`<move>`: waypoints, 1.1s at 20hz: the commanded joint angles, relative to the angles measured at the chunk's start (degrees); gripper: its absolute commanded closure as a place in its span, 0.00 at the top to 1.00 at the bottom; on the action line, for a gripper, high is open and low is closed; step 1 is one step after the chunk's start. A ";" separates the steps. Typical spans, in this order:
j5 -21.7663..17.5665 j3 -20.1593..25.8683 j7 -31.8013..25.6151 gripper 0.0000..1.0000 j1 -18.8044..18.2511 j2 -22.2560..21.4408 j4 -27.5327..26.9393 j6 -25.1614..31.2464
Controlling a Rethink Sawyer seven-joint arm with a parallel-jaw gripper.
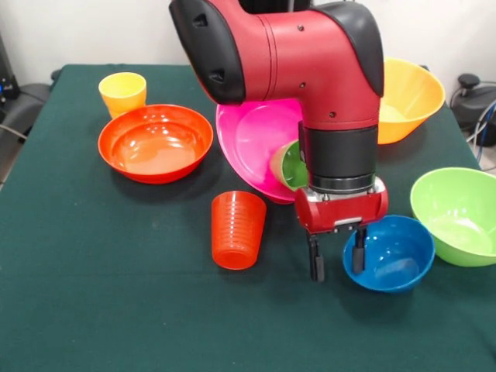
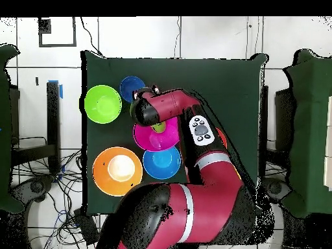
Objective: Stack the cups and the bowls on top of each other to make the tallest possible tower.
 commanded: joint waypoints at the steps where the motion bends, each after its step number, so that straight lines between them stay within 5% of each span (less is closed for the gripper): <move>1: -6.17 -2.49 -2.05 1.00 1.90 1.60 -1.81 -2.08; 22: -2.94 -1.14 -1.49 1.00 3.27 -0.72 0.78 -0.92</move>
